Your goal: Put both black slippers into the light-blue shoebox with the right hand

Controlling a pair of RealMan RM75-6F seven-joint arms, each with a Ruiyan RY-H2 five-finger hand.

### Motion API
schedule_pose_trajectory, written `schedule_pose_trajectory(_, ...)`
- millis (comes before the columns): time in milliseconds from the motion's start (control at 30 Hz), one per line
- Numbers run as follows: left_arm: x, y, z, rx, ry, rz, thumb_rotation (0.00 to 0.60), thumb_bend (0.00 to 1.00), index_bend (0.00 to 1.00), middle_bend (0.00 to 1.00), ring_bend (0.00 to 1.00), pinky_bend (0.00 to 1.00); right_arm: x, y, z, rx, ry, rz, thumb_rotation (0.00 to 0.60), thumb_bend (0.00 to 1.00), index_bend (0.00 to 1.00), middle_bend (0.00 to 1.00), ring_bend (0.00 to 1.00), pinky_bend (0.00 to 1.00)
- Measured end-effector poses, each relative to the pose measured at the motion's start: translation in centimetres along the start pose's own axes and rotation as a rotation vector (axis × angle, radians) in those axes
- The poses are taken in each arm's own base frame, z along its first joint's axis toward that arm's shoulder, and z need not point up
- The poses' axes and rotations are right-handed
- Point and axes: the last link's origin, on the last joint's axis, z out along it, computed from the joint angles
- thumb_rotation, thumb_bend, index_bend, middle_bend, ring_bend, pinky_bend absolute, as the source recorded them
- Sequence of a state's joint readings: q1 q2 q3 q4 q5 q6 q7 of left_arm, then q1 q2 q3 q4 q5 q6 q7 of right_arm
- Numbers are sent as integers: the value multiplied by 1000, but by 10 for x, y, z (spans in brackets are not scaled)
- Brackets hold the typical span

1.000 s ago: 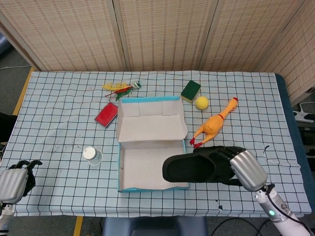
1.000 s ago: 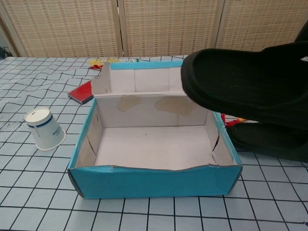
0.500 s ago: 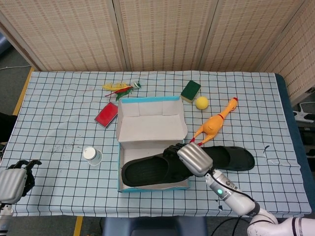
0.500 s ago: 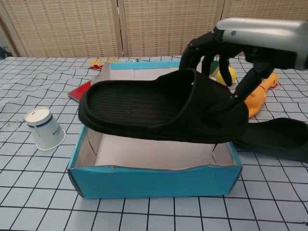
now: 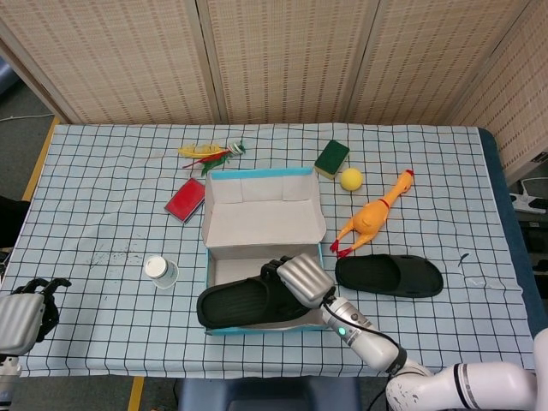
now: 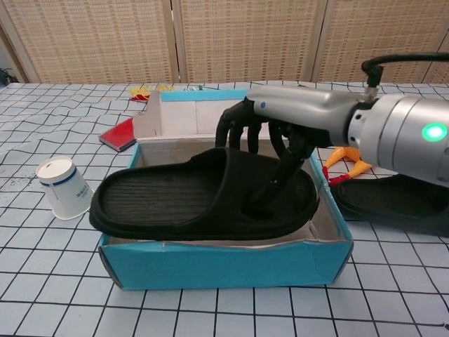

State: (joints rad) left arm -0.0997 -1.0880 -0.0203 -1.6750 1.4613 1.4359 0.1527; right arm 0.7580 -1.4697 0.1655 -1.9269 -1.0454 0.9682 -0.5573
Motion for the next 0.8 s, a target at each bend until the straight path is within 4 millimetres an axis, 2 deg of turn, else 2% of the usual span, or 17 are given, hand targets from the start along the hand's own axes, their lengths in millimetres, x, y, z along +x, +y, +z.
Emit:
schedule_pose_trajectory(533,-1,0,0,-1,-4,2,600,412,340,302,298,458,-36,25,16,-111,-95,-31,600,74,655,578,458,582)
schedule_pose_trajectory(567,-1,0,0,-1,-4,2,600,412,340,302,298,458,-38,26,16,-115,-101,-33,600,74,632,578,442,576)
schedule_pose_trajectory(633,-1,0,1,-1,-4,2,600,412,340,302,298,458,-40,27,16,-114,-118,-30,600,75,494,508,327,484)
schedule_pose_trajectory(733,-1,0,0,0,-5,1,600,413,340,302,298,458,-39,29,15,-112,-141,-2,600,74,282,276,103,270)
schedule_pose_trajectory(800,-1,0,1,0,-5,2,600,413,340,302,298,459,-36,30,14,-106,-145,29,600,74,165,171,24,191)
